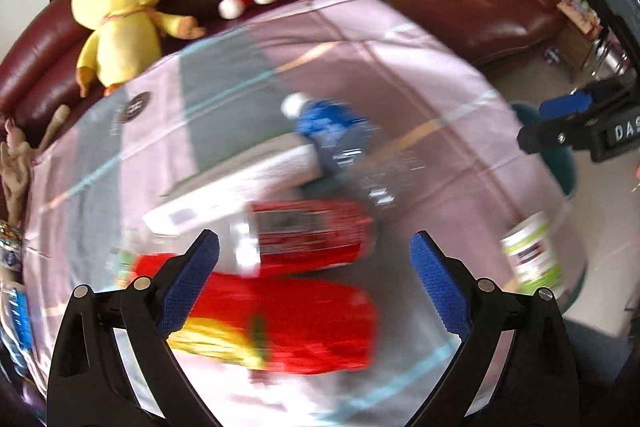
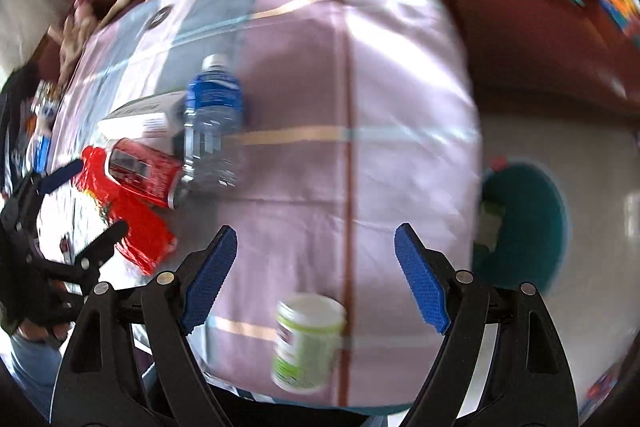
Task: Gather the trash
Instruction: 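Move left tool to the white medicine box while right tool reaches the Pocari Sweat bottle, then grasp the blue Pocari Sweat bottle with right tool while left tool grasps the medicine box, then carry bottle and medicine box over the teal bucket and open both tools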
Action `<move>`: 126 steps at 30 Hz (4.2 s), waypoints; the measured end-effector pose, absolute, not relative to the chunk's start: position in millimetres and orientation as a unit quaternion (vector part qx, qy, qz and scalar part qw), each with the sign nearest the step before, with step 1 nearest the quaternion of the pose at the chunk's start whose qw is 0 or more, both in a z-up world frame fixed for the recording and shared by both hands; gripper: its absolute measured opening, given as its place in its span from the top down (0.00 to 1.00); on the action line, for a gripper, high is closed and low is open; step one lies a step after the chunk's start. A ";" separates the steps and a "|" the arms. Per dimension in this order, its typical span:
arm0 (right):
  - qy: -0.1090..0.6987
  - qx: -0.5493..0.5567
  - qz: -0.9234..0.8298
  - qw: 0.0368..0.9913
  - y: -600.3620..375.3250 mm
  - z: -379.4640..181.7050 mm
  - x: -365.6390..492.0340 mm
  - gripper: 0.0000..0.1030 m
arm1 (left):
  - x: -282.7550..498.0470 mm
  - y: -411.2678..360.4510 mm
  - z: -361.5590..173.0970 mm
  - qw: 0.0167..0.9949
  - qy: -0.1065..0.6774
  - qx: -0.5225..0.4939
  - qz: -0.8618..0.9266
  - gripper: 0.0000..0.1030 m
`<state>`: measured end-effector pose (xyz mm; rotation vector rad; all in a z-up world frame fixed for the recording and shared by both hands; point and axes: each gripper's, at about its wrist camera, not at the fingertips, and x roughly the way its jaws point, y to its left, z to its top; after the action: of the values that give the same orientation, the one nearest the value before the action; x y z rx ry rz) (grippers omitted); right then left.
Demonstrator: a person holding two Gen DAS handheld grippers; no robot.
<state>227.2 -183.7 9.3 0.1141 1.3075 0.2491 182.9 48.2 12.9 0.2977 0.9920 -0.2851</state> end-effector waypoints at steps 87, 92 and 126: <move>0.653 -0.028 0.157 0.740 -125.0 -74.7 366.0 0.46 | 359.0 103.1 -39.7 0.832 0.497 0.184 -0.160 0.23; 0.638 -0.004 0.150 0.755 -147.1 -50.9 343.7 0.46 | 334.7 96.8 -2.6 0.851 0.479 0.160 -0.147 0.22; 0.543 0.263 0.022 0.797 -428.6 -20.3 119.1 0.46 | 157.5 -212.4 9.3 0.801 0.474 0.191 -0.311 0.22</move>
<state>119.1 -428.6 -20.3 0.5647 1.1654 0.0472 157.5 -212.4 9.3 0.4090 1.0156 -0.6675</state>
